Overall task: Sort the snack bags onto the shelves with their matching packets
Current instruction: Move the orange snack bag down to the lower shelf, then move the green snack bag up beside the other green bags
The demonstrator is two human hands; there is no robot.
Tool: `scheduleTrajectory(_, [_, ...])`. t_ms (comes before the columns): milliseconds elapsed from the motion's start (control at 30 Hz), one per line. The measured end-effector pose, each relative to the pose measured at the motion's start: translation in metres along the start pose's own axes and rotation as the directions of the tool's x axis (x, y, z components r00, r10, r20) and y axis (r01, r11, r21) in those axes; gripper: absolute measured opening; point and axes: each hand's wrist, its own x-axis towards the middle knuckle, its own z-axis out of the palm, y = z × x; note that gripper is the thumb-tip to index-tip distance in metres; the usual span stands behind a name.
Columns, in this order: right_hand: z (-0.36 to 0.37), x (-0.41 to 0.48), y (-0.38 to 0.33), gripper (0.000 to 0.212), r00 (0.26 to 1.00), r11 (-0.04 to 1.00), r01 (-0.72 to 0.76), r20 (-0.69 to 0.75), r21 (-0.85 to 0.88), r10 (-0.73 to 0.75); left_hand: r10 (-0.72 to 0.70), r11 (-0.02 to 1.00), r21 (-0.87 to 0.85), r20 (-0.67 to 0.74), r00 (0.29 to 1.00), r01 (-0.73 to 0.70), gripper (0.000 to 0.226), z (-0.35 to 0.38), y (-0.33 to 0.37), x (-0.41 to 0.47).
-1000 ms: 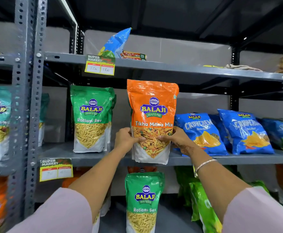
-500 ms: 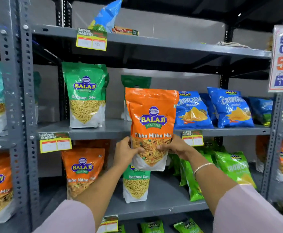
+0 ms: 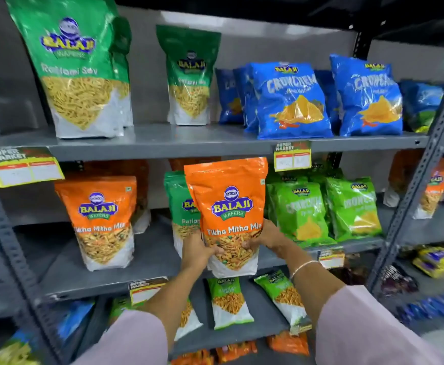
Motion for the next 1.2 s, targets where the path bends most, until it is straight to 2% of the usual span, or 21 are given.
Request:
scheduleTrajectory(167, [-0.02, 0.027, 0.029, 0.063, 0.999, 0.999, -0.042, -0.023, -0.014, 0.041, -0.075, 0.997, 0.037, 0.038, 0.996, 0.073, 0.051, 0.035, -0.009, 0.027])
scheduleTrajectory(433, [-0.054, 0.073, 0.039, 0.065, 0.997, 0.998, -0.05, -0.062, 0.04, 0.053, -0.086, 0.995, 0.05, 0.001, 0.996, 0.086, 0.048, 0.072, 0.009, 0.072])
scheduleTrajectory(733, [-0.073, 0.114, 0.069, 0.062, 0.989, 0.997, -0.078, -0.13, 0.001, 0.077, -0.098, 0.988, 0.121, -0.007, 0.995, 0.099, 0.053, 0.109, -0.003, 0.109])
scheduleTrajectory(833, [-0.077, 0.124, 0.075, 0.062, 0.991, 0.997, -0.07, -0.117, 0.023, 0.072, -0.109, 0.988, 0.106, -0.02, 0.994, 0.11, 0.051, 0.116, -0.005, 0.113])
scheduleTrajectory(1000, [-0.079, 0.13, 0.075, 0.064, 0.996, 0.997, -0.074, -0.042, -0.033, 0.073, -0.12, 0.991, 0.055, -0.015, 0.993, 0.12, 0.052, 0.116, -0.007, 0.113])
scheduleTrajectory(1100, [-0.081, 0.128, 0.076, 0.051, 0.984, 0.969, -0.172, 0.012, -0.177, 0.176, -0.165, 0.986, 0.03, 0.063, 0.984, 0.163, 0.051, 0.11, -0.01, 0.111])
scheduleTrajectory(1167, [-0.08, 0.123, 0.073, 0.03, 0.935, 0.886, -0.321, 0.035, -0.335, 0.352, -0.183, 0.982, 0.071, 0.165, 0.969, 0.174, 0.032, 0.102, -0.015, 0.11])
scheduleTrajectory(1200, [-0.077, 0.121, 0.07, 0.032, 0.897, 0.825, -0.399, 0.015, -0.401, 0.442, -0.186, 0.979, 0.122, 0.221, 0.957, 0.162, 0.029, 0.096, -0.018, 0.108])
